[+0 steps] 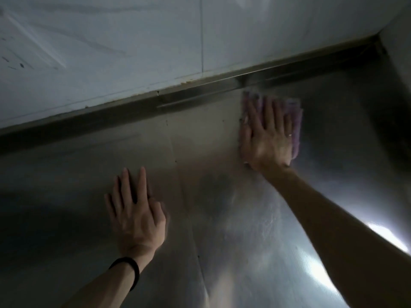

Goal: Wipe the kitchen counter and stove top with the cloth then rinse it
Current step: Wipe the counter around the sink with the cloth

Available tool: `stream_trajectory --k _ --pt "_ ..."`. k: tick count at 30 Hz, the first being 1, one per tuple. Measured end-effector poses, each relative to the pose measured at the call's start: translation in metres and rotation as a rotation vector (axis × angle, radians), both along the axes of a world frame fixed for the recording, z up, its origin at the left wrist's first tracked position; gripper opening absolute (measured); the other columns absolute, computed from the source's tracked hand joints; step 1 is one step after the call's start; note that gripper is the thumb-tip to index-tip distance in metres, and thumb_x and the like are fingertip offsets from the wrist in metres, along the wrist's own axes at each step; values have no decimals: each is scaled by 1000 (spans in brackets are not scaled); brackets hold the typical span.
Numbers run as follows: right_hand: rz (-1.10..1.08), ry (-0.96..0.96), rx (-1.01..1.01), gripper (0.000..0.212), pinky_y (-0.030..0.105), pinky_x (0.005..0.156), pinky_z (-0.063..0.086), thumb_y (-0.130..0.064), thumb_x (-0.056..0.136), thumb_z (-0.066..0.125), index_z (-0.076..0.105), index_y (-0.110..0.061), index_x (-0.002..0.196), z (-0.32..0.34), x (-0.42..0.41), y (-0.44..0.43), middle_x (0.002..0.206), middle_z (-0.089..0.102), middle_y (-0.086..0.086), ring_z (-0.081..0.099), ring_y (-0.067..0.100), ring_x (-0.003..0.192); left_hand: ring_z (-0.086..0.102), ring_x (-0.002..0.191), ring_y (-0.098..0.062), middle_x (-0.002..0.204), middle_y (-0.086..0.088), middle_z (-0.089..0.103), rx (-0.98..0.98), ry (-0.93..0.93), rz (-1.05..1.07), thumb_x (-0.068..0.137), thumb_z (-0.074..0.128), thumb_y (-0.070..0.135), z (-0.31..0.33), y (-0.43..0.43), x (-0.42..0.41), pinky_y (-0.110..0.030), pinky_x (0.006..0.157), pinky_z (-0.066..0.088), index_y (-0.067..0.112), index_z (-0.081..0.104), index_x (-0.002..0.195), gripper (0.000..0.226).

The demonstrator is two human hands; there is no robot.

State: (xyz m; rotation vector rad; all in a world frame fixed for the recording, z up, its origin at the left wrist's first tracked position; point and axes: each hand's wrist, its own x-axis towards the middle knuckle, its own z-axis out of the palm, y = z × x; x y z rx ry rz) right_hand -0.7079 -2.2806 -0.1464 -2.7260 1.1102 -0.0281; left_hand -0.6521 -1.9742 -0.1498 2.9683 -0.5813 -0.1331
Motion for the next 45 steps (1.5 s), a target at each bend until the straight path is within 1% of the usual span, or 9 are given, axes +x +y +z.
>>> stream_trajectory --k 7,12,19,22,28,32,38,42,45 --pt "358 -49 146 67 48 129 3 -46 102 41 24 -31 164 -15 -31 212 174 10 5 4 25 161 23 157 -40 170 -17 26 -70 -6 10 86 37 30 -1 2 -1 -62 126 18 21 35 162 76" --pt "421 -74 100 65 45 130 3 -50 102 43 23 -38 163 -10 -68 141 174 13 2 9 21 161 25 155 -42 169 -17 27 -69 -54 -11 88 35 32 -7 6 -2 -63 124 20 23 33 162 74" --pt "77 136 -21 63 48 131 7 -54 105 15 11 -34 165 3 -159 -73 174 10 5 8 25 161 27 153 -45 169 -17 25 -61 -48 -9 90 31 34 -8 6 -1 -67 121 24 25 29 163 73" --pt "-149 120 9 70 44 130 -5 -57 102 10 8 -29 166 3 -176 -110 175 8 5 6 24 161 25 154 -44 170 -18 25 -79 -35 2 90 32 33 -5 4 -2 -65 123 22 22 30 163 73" --pt "-381 21 -13 71 51 129 5 -54 100 18 17 -26 165 5 -145 -66 172 17 13 14 33 159 24 155 -42 170 -17 25 -86 -36 7 90 37 29 -4 3 -1 -63 125 20 21 33 162 73" --pt "-95 46 10 65 52 129 9 -50 105 22 14 -29 166 8 -114 38 174 11 7 5 28 161 24 155 -43 170 -17 25 -91 -45 -8 89 36 31 -5 5 -2 -64 124 20 22 31 163 75" --pt "288 -91 98 68 48 129 13 -45 97 51 32 -33 162 -11 -95 209 173 17 3 11 23 161 20 158 -38 172 -13 22 -66 -44 0 88 37 32 -10 7 -1 -61 126 17 27 28 163 76" --pt "317 -126 60 66 48 129 17 -47 98 53 33 -37 161 -10 -122 168 172 22 1 17 21 160 18 158 -37 172 -12 20 -54 -34 -4 90 38 31 -9 7 0 -60 128 14 29 25 164 75" --pt "144 -82 -72 62 56 126 19 -46 104 39 29 -33 163 -10 -172 81 171 26 5 20 26 159 17 159 -37 173 -12 18 -45 -20 -9 90 36 33 -7 6 0 -59 128 13 29 24 165 76"
